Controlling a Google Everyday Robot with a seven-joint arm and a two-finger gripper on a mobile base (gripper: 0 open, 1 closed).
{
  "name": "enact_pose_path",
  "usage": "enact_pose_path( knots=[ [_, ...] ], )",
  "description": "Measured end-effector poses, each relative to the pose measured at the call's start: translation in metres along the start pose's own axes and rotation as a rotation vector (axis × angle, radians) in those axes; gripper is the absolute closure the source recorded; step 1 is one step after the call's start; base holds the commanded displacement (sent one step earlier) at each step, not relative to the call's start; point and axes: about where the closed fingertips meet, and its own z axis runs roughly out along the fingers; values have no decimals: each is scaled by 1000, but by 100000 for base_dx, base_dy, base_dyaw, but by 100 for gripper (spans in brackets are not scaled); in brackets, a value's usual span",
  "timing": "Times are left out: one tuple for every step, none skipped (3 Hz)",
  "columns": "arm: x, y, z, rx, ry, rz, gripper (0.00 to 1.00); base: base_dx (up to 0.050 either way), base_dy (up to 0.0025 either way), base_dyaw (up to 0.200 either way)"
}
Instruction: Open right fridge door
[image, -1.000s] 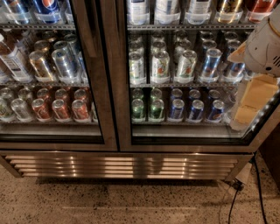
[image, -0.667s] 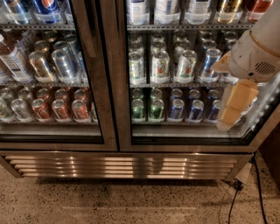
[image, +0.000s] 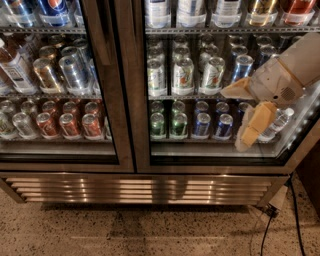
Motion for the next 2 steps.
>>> enact_pose_path(
  knots=[
    [0,0,0,0,-1,0,0,0,0,0],
    [-4,2,3,-42,-64,-6,0,0,0,0]
  ],
)
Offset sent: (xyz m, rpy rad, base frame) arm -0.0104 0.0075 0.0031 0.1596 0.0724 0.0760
